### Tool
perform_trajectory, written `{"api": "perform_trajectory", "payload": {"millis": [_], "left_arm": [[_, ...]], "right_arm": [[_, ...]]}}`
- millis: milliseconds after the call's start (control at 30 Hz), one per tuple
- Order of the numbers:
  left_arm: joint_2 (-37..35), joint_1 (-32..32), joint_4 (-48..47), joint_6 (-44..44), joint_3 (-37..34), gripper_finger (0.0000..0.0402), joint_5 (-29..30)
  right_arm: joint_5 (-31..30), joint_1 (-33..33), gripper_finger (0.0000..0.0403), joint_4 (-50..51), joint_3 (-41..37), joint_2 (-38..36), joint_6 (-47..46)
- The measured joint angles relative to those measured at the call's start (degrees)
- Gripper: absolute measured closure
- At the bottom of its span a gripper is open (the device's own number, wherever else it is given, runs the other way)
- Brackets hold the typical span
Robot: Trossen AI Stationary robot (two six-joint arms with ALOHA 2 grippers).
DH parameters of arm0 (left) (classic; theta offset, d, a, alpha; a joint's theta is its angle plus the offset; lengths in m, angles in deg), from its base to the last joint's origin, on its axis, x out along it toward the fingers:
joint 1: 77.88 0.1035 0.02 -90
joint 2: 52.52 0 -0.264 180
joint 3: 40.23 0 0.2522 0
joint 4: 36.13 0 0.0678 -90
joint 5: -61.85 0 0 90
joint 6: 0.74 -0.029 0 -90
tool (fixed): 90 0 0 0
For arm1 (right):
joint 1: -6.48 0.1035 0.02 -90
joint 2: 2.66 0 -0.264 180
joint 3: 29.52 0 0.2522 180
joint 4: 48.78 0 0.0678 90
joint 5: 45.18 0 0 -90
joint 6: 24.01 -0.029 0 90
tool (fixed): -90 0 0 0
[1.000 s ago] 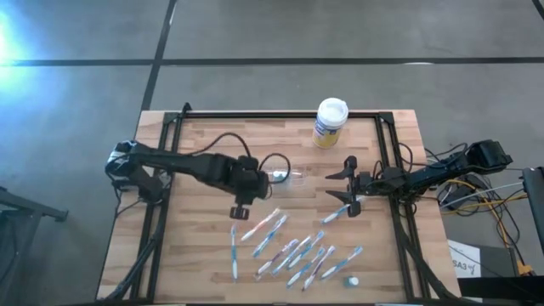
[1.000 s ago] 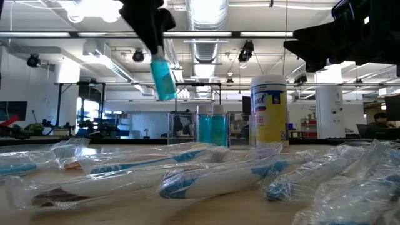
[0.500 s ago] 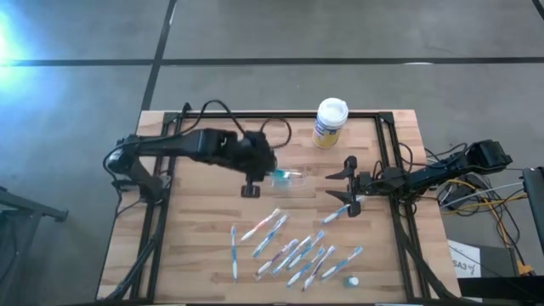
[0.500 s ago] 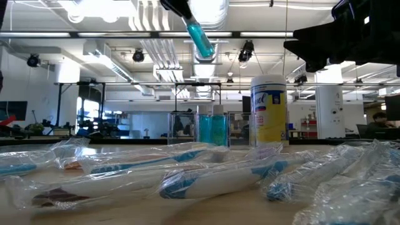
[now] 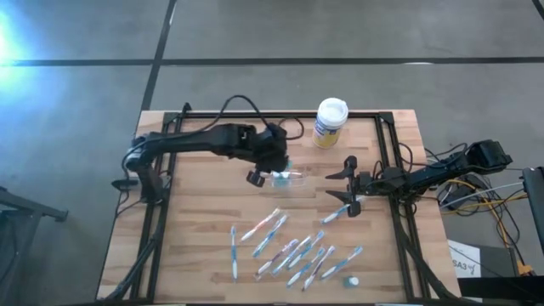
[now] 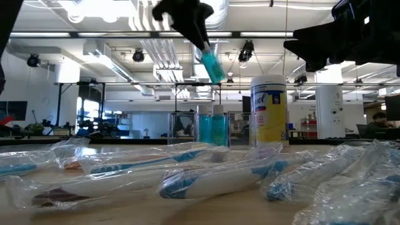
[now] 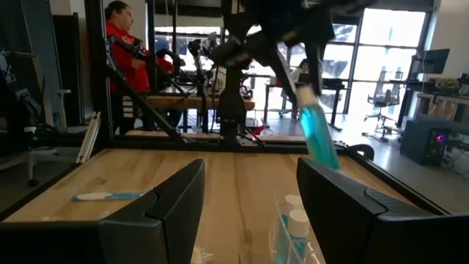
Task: Pick & Place toothbrushing station
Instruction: Put the blue mouthwash into the transparent organizer
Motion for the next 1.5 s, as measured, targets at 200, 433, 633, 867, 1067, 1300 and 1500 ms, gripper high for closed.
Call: {"api": "perform_trajectory", "payload": {"millis": [200,433,633,867,1067,1300,1500], "left_arm": [[5.1,0.8,-1.0,-8.4,5.2,0.0305,1.8],[10.0,2.1,-9.5,-14.1,12.1,0.0305,1.7],[11.8,2.7,-10.0,-20.4,13.0,0.0305,1.7],[11.8,2.7,-10.3,-24.7,13.0,0.0305,-2.2],[12.7,3.2,-10.3,-24.8,13.0,0.0305,-3.3],[14.3,4.1,-11.3,-24.6,12.9,0.0305,-3.4],[14.7,4.4,-11.5,-24.6,12.8,0.0305,-5.3]], "right_arm": [[0.0,0.0,0.0188,0.1,0.0,0.0,-0.4],[0.0,0.0,0.0188,1.6,0.0,0.0,-0.4],[0.0,0.0,0.0188,1.7,0.0,0.0,-0.8],[0.0,0.0,0.0188,1.9,0.0,0.0,-1.0],[0.0,0.0,0.0188,1.8,0.0,0.0,-0.7],[0.0,-0.1,0.0188,1.8,0.0,0.0,-0.3],[0.0,-0.2,0.0188,1.7,0.0,0.0,-0.1]]}}
